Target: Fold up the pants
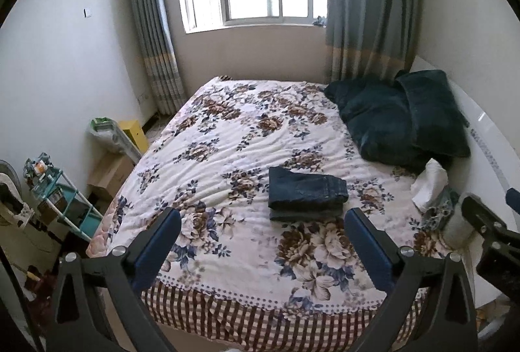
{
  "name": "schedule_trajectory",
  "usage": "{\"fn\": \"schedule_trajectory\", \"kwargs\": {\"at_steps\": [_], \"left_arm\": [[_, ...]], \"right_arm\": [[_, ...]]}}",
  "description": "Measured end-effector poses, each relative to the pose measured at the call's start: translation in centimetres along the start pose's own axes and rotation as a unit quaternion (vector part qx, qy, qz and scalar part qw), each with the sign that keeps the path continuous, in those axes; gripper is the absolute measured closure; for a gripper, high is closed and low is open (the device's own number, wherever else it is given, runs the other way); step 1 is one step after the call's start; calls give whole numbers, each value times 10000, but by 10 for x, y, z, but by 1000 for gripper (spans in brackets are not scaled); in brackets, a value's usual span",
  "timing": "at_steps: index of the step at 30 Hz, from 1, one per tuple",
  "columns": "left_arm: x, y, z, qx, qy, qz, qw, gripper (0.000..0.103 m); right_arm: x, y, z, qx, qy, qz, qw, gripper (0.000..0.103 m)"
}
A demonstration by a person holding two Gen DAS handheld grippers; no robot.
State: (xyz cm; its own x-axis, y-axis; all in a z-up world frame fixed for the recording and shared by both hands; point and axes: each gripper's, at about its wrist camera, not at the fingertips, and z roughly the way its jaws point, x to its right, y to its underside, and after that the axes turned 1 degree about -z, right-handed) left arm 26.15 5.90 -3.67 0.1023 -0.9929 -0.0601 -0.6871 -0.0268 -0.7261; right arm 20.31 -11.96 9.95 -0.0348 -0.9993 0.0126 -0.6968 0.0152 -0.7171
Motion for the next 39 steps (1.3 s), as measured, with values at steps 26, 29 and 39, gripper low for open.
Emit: {"fn": "schedule_trajectory", "kwargs": {"at_steps": [26, 29, 39], "left_arm": [[8, -22, 97, -530, -108, 46, 9985, 0], [10, -23, 97, -503, -98, 58, 9987, 0], [11, -29, 98, -412, -59, 74, 9991, 0]], "right_arm": [[-2, -17, 128, -609, 306, 43, 9977, 3], [-5, -18, 133, -595, 283, 35, 9978, 3], [-17, -15, 139, -592, 224, 16, 9980, 3]]}}
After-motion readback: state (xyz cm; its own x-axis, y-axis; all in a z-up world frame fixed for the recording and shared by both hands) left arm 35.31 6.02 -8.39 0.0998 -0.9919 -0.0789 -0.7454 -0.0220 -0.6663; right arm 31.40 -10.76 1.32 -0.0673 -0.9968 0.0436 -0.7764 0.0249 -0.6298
